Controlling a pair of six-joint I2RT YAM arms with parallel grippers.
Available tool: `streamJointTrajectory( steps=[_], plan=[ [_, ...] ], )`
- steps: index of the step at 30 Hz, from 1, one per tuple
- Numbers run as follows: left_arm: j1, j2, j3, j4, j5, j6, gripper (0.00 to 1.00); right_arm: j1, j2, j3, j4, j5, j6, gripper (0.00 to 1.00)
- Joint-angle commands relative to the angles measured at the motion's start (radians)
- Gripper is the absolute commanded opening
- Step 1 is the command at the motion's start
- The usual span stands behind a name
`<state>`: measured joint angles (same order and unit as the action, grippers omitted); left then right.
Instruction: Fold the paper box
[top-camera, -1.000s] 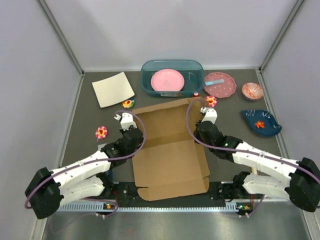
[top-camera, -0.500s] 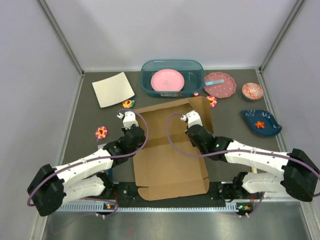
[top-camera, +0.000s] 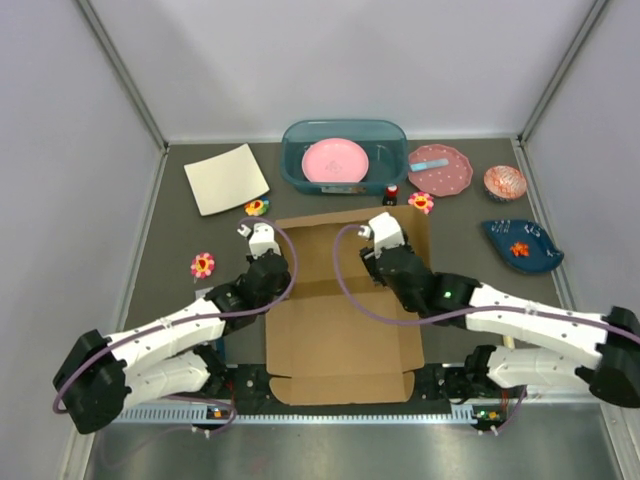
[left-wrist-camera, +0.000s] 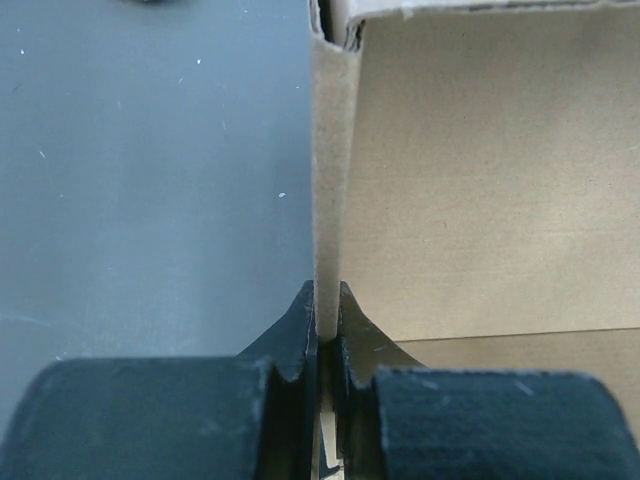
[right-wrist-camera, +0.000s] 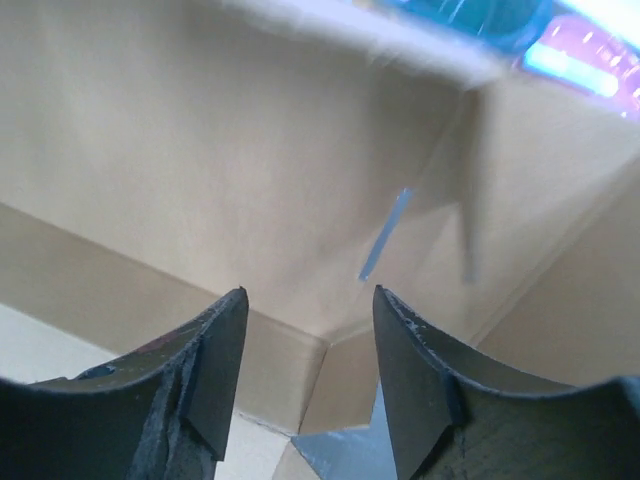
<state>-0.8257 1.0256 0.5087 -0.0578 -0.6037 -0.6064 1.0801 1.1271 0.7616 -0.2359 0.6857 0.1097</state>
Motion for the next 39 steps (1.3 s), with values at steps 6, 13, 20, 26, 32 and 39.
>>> streamJointTrajectory(
  steps=[6, 13, 20, 26, 32, 39],
  plan=[
    [0.023, -0.064, -0.010, 0.072, 0.044, -0.019, 0.00, -0.121, -0.338, 0.108, -0.009, -0.003, 0.088, 0.62],
    [0.072, -0.168, -0.084, 0.114, 0.143, -0.009, 0.00, -0.305, -0.541, 0.067, -0.023, 0.018, 0.249, 0.58],
    [0.082, -0.266, -0.139, 0.176, 0.245, 0.034, 0.00, -0.483, -0.457, 0.067, -0.118, -0.194, 0.402, 0.56],
    [0.085, -0.282, -0.151, 0.194, 0.280, 0.043, 0.00, -0.583, -0.357, 0.015, -0.050, -0.475, 0.447, 0.51],
    [0.085, -0.230, -0.110, 0.178, 0.268, 0.051, 0.00, -0.582, -0.372, -0.045, 0.044, -0.626, 0.436, 0.50],
    [0.085, -0.156, -0.052, 0.090, 0.174, 0.043, 0.00, -0.583, -0.409, -0.108, 0.098, -0.735, 0.418, 0.52]
  ],
)
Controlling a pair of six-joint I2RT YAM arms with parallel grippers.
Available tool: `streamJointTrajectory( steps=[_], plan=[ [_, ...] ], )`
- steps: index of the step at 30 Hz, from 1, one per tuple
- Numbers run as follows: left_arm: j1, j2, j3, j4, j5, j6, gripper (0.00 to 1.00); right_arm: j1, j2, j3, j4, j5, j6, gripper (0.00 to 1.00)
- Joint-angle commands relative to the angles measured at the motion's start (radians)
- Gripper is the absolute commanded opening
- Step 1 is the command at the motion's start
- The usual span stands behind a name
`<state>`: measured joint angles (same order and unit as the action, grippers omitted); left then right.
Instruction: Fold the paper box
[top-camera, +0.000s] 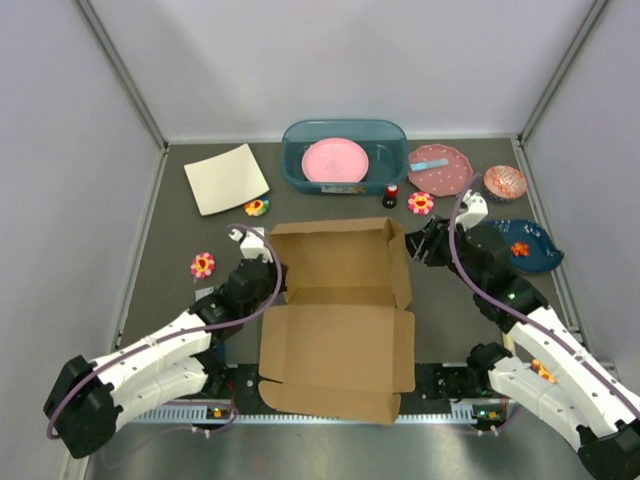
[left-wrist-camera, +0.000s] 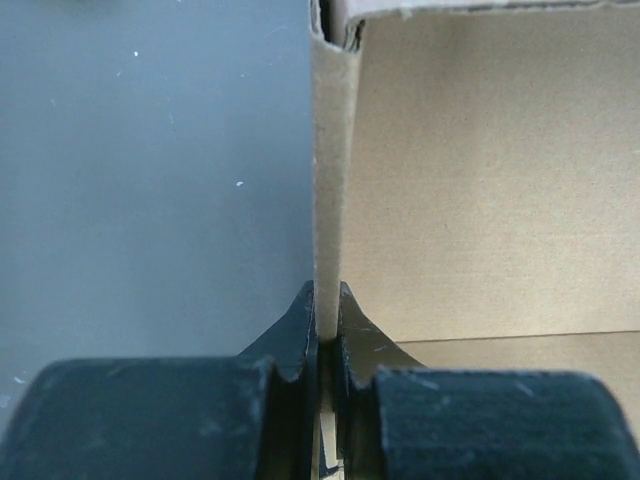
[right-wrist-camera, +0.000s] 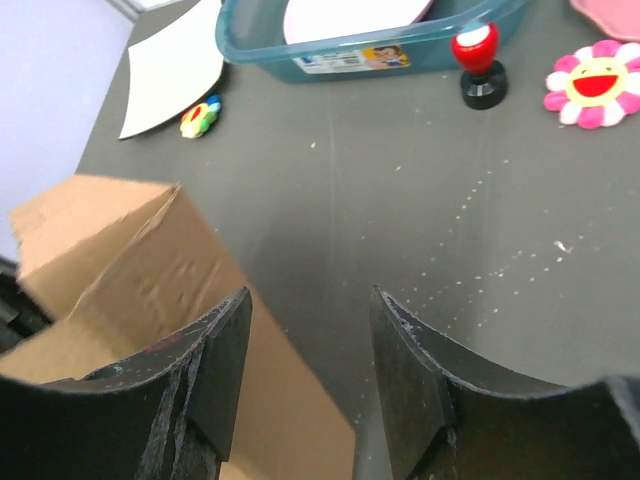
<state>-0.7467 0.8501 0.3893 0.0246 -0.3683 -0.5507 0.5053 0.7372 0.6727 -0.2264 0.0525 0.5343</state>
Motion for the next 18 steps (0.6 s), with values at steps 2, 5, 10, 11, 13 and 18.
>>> streamJointTrajectory(
  steps=[2, 5, 10, 11, 13, 18],
  plan=[
    [0.004, 0.026, 0.068, 0.003, -0.072, -0.020, 0.00, -0.008, -0.007, -0.030, 0.093, -0.123, -0.010, 0.52],
    [0.004, 0.027, 0.071, 0.005, -0.084, -0.028, 0.00, -0.008, -0.010, -0.048, 0.101, -0.120, -0.008, 0.52],
    [0.004, 0.046, 0.094, -0.002, -0.096, -0.025, 0.00, -0.007, -0.013, -0.068, 0.143, -0.183, -0.025, 0.55],
    [0.006, 0.049, 0.098, -0.003, -0.093, -0.023, 0.00, -0.007, -0.018, -0.076, 0.147, -0.189, -0.026, 0.56],
    [0.004, 0.060, 0.109, -0.008, -0.087, -0.023, 0.00, -0.007, -0.027, -0.087, 0.159, -0.200, -0.026, 0.57],
    [0.004, 0.067, 0.114, -0.009, -0.084, -0.023, 0.00, -0.007, -0.045, -0.105, 0.154, -0.209, -0.040, 0.59]
  ],
)
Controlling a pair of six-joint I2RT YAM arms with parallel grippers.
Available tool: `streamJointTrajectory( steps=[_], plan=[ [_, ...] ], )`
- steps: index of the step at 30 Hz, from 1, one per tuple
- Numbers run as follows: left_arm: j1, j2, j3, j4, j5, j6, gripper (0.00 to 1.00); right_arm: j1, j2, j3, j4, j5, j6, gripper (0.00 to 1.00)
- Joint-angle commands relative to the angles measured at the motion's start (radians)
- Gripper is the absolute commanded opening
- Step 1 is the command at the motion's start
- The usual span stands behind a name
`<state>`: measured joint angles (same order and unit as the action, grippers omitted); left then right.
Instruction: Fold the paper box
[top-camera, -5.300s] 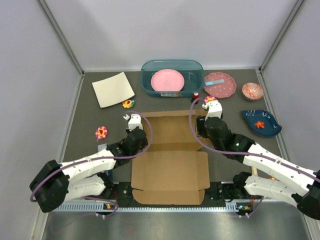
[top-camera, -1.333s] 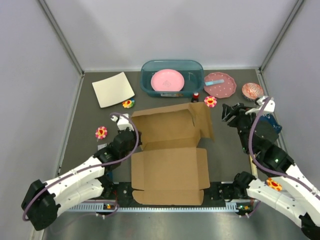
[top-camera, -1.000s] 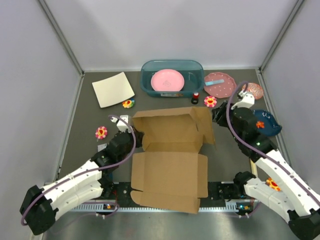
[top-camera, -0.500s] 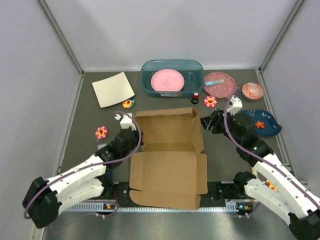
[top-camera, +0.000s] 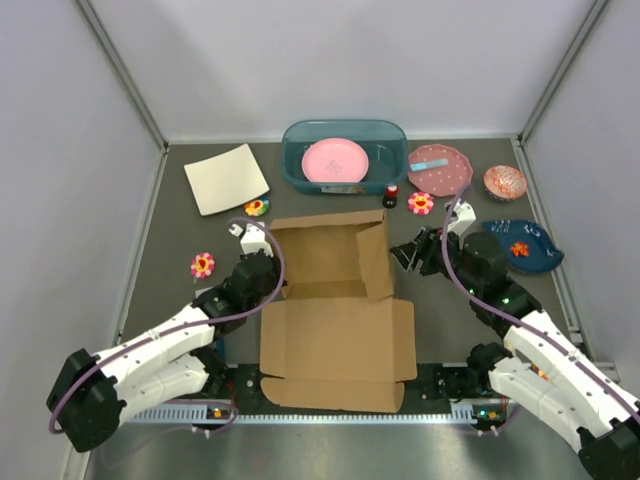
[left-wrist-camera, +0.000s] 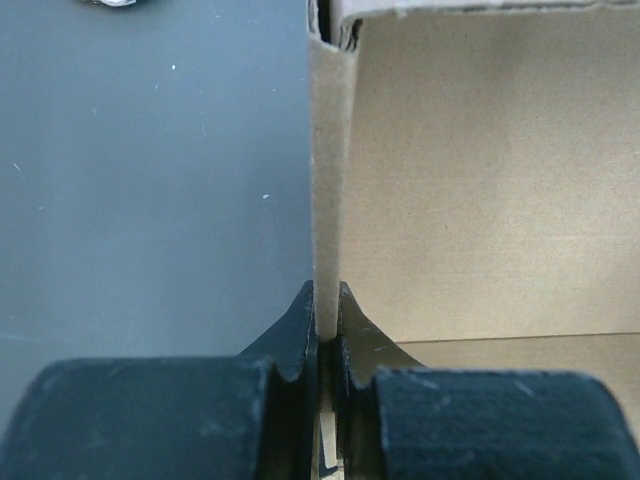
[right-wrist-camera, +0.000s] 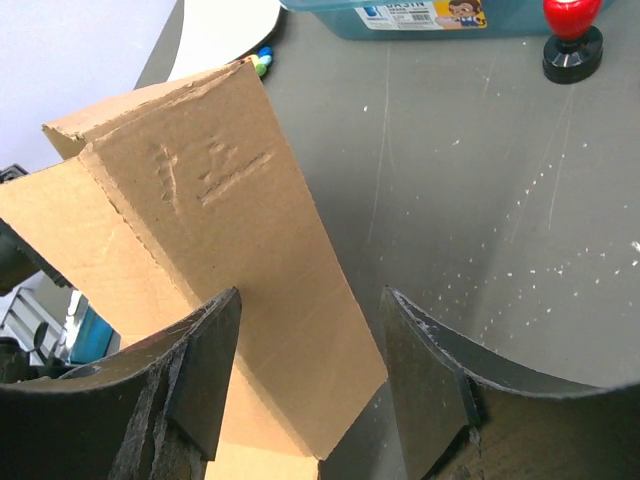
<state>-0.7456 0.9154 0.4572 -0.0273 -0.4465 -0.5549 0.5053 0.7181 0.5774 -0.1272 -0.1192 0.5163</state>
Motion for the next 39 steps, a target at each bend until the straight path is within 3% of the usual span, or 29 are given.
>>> streamJointTrajectory(
  steps=[1, 25, 39],
  plan=[
    [0.003, 0.000, 0.046, 0.044, -0.006, -0.017, 0.00, -0.007, -0.032, -0.008, 0.052, -0.033, -0.022, 0.59],
    [0.003, 0.013, 0.072, 0.046, 0.065, 0.026, 0.00, -0.007, 0.046, 0.101, 0.149, -0.137, -0.048, 0.67],
    [0.003, -0.019, 0.046, 0.070, 0.080, 0.013, 0.00, -0.008, 0.034, 0.113, 0.094, -0.103, -0.088, 0.68]
  ],
)
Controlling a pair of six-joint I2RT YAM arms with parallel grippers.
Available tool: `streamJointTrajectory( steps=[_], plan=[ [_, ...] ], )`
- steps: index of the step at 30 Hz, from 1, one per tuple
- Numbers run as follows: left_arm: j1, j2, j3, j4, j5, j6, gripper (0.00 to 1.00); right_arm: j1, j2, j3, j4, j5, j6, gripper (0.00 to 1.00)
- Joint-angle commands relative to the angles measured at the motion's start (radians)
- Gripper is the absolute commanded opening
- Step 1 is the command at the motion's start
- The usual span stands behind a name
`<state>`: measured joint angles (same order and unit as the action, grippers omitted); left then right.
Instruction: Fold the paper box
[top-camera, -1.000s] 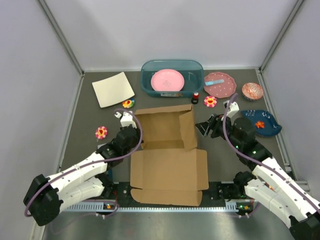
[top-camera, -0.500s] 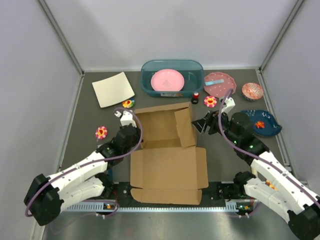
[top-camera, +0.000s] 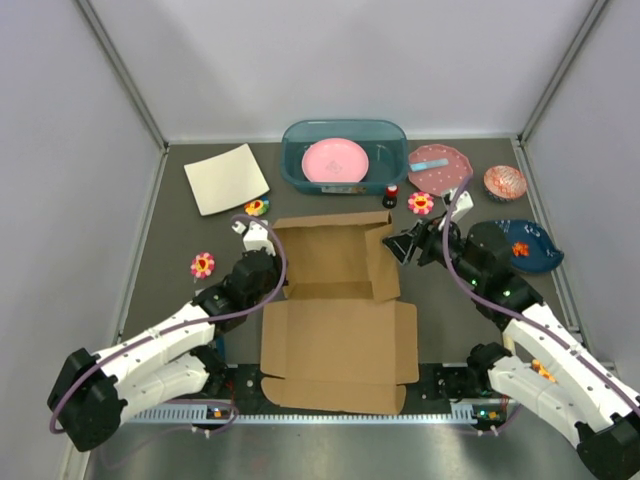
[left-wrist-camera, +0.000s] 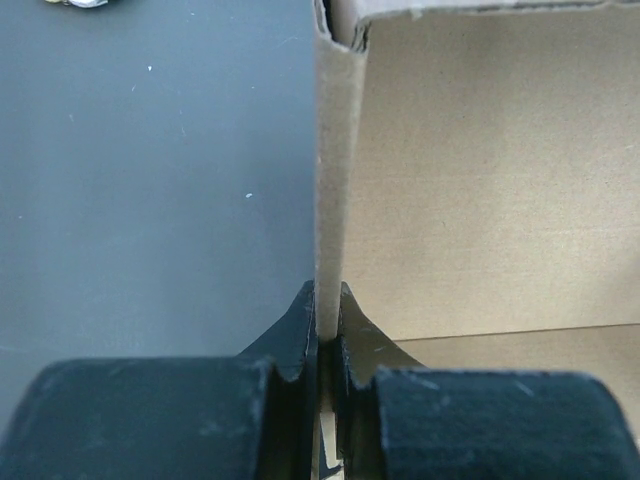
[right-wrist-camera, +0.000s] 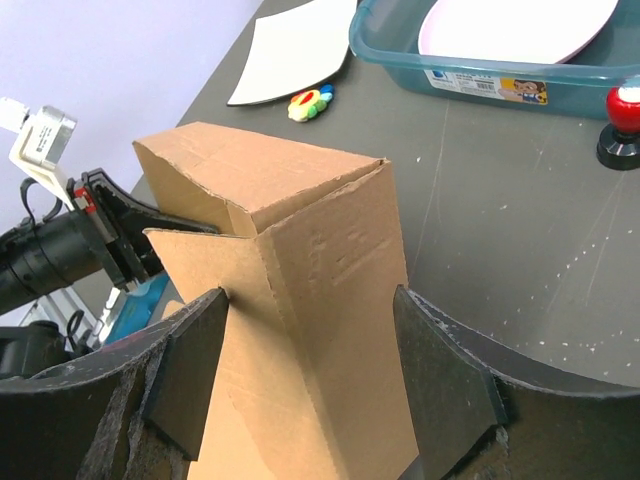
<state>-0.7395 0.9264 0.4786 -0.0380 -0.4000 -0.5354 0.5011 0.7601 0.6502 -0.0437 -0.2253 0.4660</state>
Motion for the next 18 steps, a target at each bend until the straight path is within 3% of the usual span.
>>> streamJointTrajectory(
  steps=[1, 11, 18],
  plan=[
    [-0.001, -0.035, 0.025, 0.087, 0.042, -0.002, 0.00, -0.003, -0.002, 0.039, -0.001, 0.001, -0.043, 0.68],
    [-0.003, -0.038, 0.048, 0.121, 0.098, 0.026, 0.00, -0.003, 0.123, 0.072, -0.104, 0.012, -0.098, 0.66],
    [-0.001, -0.031, 0.061, 0.125, 0.116, 0.041, 0.00, 0.017, 0.165, 0.106, -0.110, 0.122, -0.121, 0.52]
  ],
)
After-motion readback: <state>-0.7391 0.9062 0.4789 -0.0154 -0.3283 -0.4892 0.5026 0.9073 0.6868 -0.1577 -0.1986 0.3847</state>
